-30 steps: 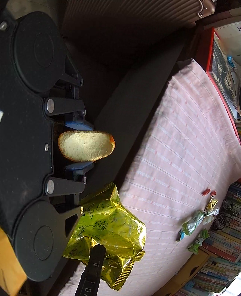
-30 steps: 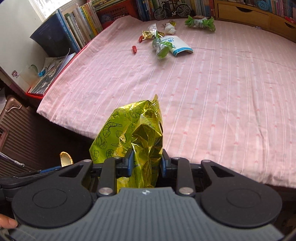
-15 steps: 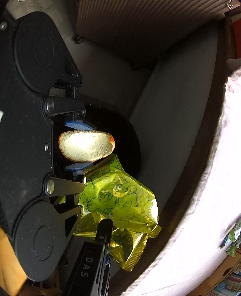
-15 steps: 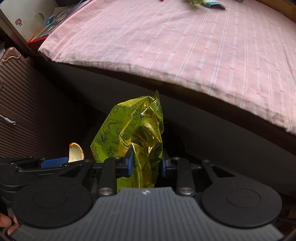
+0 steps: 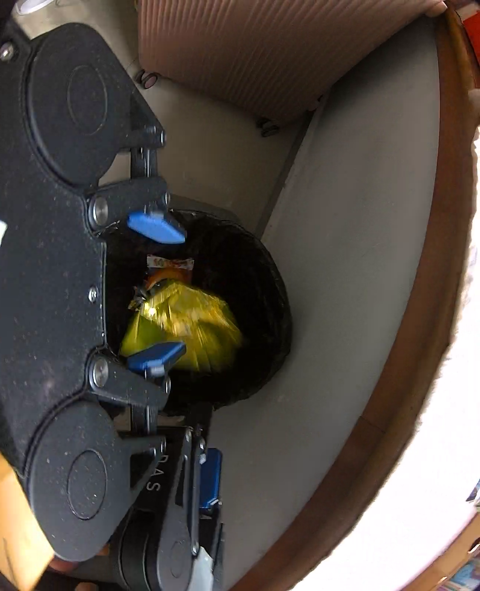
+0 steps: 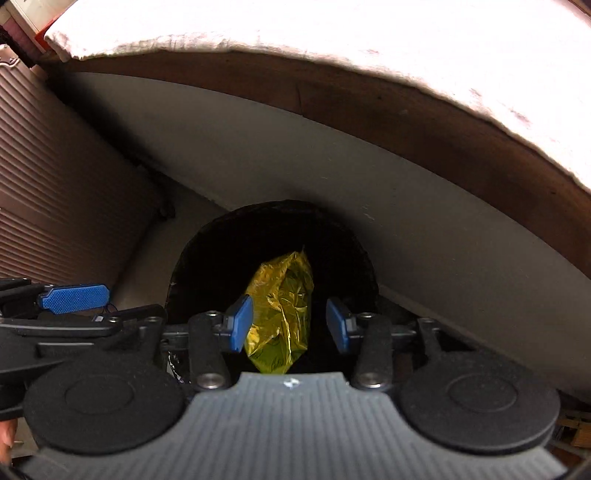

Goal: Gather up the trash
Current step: 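Open the left tool while the right tool opens over the bin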

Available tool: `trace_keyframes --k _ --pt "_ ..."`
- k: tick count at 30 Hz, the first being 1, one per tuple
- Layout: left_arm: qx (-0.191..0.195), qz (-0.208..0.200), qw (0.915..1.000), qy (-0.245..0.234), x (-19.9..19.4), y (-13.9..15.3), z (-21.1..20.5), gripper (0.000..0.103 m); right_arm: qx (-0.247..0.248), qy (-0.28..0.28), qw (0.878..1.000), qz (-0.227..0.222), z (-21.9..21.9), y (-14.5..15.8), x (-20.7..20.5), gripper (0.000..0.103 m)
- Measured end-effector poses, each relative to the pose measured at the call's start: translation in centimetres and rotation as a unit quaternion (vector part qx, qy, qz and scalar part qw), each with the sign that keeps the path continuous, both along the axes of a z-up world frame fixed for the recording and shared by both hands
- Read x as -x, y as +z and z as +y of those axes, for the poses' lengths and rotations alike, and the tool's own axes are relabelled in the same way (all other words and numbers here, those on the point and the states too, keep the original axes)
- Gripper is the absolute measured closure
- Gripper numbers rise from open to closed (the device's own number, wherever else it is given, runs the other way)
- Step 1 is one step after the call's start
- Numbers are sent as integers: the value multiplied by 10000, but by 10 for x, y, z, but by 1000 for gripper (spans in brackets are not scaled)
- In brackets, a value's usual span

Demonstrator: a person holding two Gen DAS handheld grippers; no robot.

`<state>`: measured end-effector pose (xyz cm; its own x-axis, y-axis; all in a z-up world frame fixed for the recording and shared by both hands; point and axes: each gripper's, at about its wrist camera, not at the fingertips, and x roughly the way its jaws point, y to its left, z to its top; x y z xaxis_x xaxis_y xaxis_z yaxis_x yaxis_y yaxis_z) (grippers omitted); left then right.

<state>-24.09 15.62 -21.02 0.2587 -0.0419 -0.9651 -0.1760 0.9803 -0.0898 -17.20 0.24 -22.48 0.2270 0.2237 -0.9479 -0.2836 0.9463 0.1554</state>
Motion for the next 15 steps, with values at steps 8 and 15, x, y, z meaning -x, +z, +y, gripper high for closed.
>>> trace_keyframes --k 8,15 --pt "39 -225 9997 40 -8 21 3 30 -76 -258 9996 -60 -11 17 -2 38" --pt "56 -652 9978 -38 -18 69 6 26 -286 -453 9978 -394 -27 63 -3 36"
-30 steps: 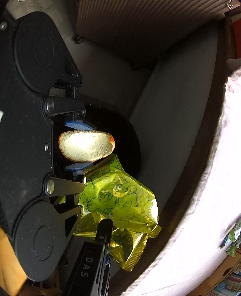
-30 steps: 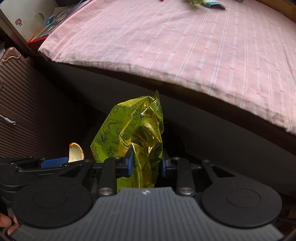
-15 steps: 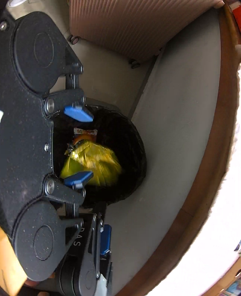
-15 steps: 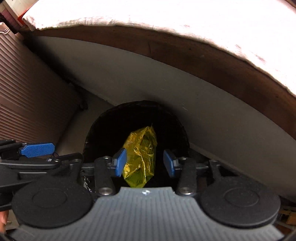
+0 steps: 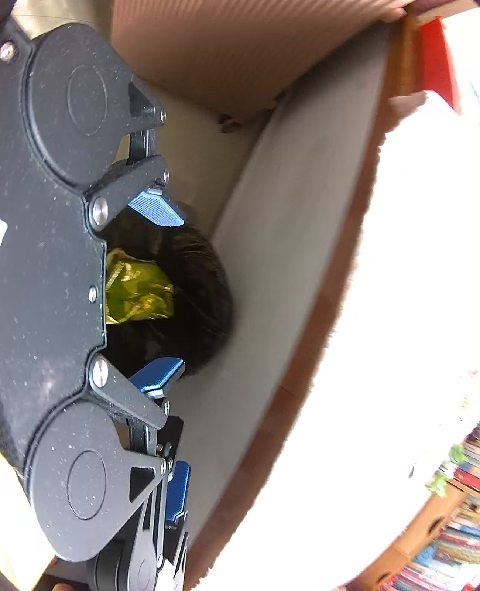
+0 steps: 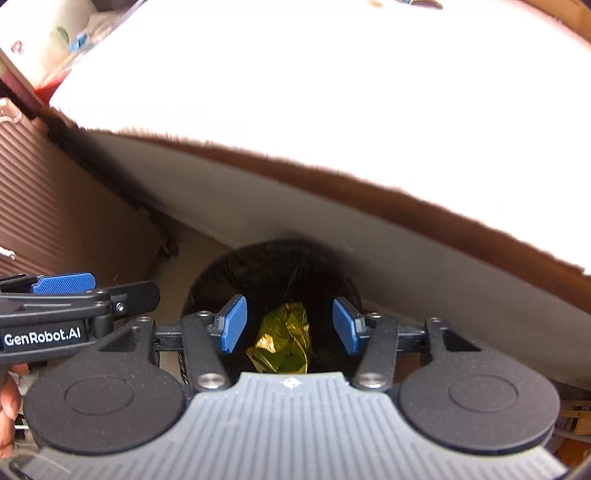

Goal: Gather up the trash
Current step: 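Open the left tool while the right tool opens over the bin, then move both tools back over the bed toward the green packet and white tube, then grasp the green-wrapped packet with the left tool while the right tool grasps the white Santa tube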

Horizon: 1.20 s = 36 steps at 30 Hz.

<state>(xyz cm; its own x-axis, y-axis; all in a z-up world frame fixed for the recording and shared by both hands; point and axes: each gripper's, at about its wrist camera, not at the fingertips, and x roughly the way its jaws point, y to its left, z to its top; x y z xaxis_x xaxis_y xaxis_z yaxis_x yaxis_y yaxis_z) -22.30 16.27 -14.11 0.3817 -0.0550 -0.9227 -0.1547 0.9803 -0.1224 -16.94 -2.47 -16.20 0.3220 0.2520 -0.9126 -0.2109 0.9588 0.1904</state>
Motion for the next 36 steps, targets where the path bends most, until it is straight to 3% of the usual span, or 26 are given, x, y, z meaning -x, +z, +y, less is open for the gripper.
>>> trace_keyframes --k 4,9,12,16,21,26,36 --pt "125 -331 9994 -37 -11 36 -2 24 -161 -93 9991 -381 -13 45 -4 35" --pt "141 -930 9954 -159 -36 86 -12 19 -214 -260 9920 -1218 -30 110 -17 31" --pt "55 -1238 9922 -133 -64 117 -26 16 -160 -386 9848 -1686 -44 141 -39 30" --pt "256 -1411 9896 -77 -112 142 -38 15 -140 -648 9759 -2081 -67 165 -85 28" --pt "228 -1438 9893 -3 -176 144 -61 15 -63 -743 9717 -2240 -100 168 -142 28" --pt "288 -1268 9915 75 -233 123 -87 15 -51 -876 9734 -2117 -129 148 -197 28" --pt "447 -644 9963 355 -336 49 -133 26 -20 -705 9833 -1676 -168 116 -248 28"
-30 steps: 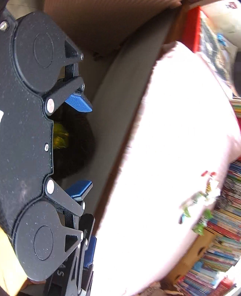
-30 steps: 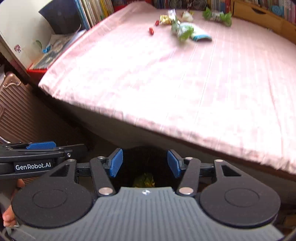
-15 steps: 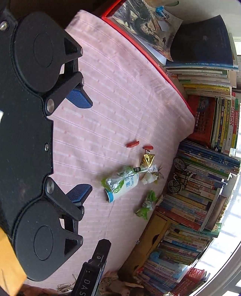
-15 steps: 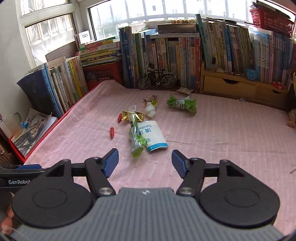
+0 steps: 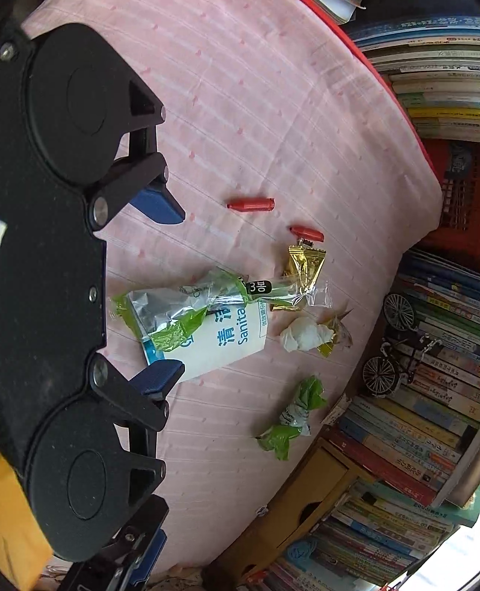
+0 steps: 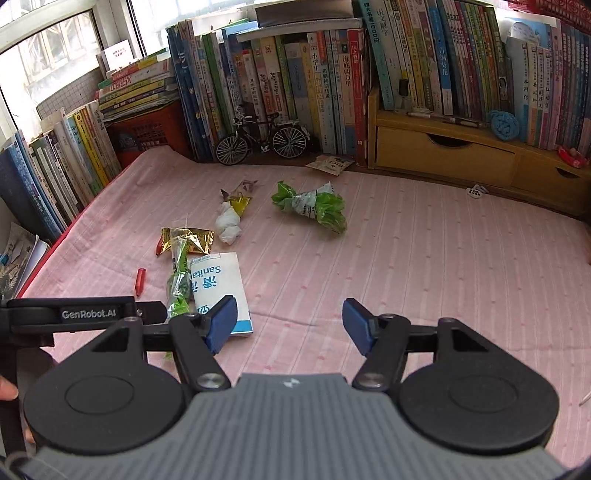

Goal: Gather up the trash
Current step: 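Grasp the green-wrapped packet with the left tool while the right tool grasps the white Santa tube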

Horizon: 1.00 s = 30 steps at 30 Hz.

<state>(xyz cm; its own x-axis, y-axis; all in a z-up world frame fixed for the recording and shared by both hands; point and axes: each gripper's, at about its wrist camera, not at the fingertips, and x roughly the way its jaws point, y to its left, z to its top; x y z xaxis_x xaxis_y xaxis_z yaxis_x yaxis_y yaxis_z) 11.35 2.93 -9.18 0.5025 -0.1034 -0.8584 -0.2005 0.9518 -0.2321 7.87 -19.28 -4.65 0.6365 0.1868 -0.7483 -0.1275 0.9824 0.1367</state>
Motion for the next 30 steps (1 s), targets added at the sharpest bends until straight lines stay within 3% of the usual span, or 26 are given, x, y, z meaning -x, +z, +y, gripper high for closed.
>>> trace_keyframes --k 3,5,6,7,10,17,23,24,26,30 --pt "138 223 9995 158 -16 -18 -1 39 39 215 9996 162 -2 -11 -11 28" --pt "375 349 9982 324 -21 -26 1 58 68 366 9989 279 0 -20 -17 28" --pt "547 388 9968 436 -22 -29 4 72 71 434 9984 343 1 -24 -21 28" --pt "673 396 9955 537 -22 -30 6 76 49 506 9978 427 3 -28 -25 28" --pt "710 236 9946 716 -21 -23 12 81 -66 701 9953 670 12 -40 -38 27" --pt "357 -166 9947 946 -18 6 30 81 -144 1106 9901 856 50 -61 -71 26" --pt "107 -272 9933 1117 -7 16 47 81 -26 1312 9858 1047 80 -78 -84 27" --pt "71 -263 9931 1138 -6 16 48 81 5 1327 9853 1073 83 -80 -84 30" --pt "40 -235 9927 1183 -2 16 51 81 140 1318 9853 1077 87 -83 -83 49" --pt "-6 -243 9914 1284 9 17 52 81 175 1258 9865 1036 84 -78 -82 66"
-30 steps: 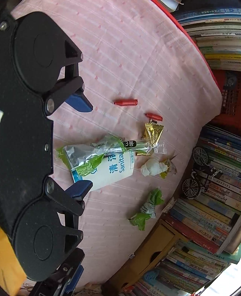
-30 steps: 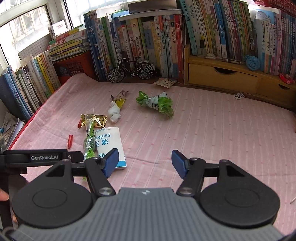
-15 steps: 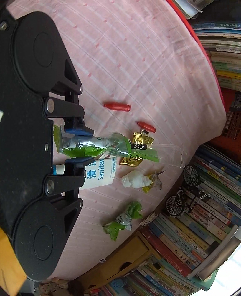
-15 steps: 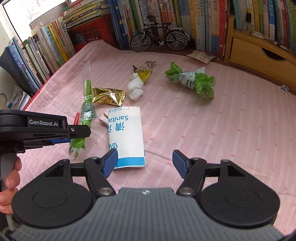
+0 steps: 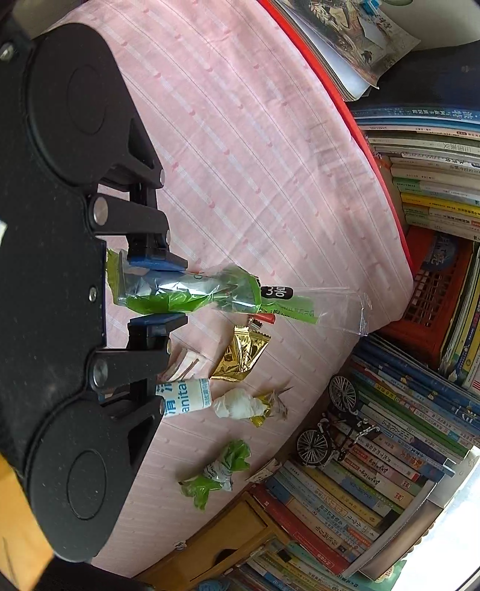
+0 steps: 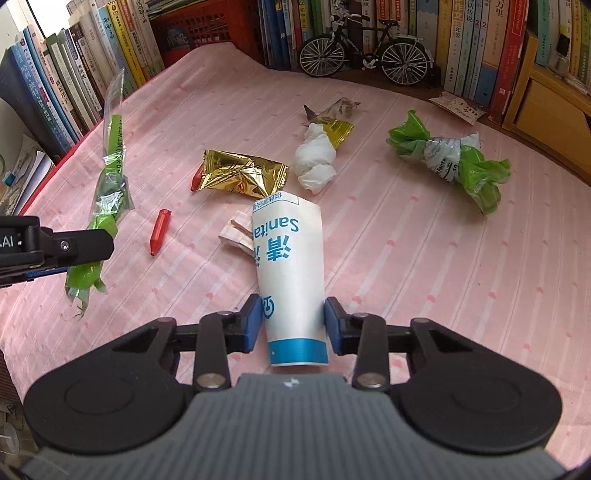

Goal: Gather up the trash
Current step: 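Grasp the green-wrapped packet with the left tool while the right tool grasps the white Santa tube, then carry the green packet and white tube off the bed to the bin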

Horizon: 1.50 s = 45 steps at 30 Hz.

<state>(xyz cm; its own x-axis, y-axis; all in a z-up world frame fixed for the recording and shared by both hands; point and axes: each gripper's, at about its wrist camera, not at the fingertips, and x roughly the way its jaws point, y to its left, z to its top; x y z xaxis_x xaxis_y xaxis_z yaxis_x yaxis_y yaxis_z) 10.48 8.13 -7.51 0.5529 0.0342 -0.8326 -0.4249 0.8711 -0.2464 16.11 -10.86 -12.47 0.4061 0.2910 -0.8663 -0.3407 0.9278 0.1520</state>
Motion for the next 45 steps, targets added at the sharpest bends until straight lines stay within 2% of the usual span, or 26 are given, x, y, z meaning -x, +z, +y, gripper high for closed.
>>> trace_keyframes --k 3,11,21,28,34,39,45 --pt "28 -20 10000 -38 8 0 -1 81 -51 -187 9998 -20 -10 8 4 70" --pt "1 -90 9995 -310 39 9 -3 81 -216 -847 9961 -131 -32 29 29 70" --pt "-171 16 9979 -622 123 20 8 81 -378 -1207 9913 -373 -21 59 98 70" --pt "-250 61 9970 -730 207 29 29 81 -382 -1207 9914 -330 -5 69 173 70" --pt "-235 212 9971 -687 278 25 54 81 -409 -1094 9929 -227 20 68 236 70" --pt "-290 393 9960 -749 323 15 67 81 -468 -964 9941 -170 43 63 283 69" --pt "-228 676 9940 -831 359 -4 73 81 -492 -721 9962 65 70 46 328 69"
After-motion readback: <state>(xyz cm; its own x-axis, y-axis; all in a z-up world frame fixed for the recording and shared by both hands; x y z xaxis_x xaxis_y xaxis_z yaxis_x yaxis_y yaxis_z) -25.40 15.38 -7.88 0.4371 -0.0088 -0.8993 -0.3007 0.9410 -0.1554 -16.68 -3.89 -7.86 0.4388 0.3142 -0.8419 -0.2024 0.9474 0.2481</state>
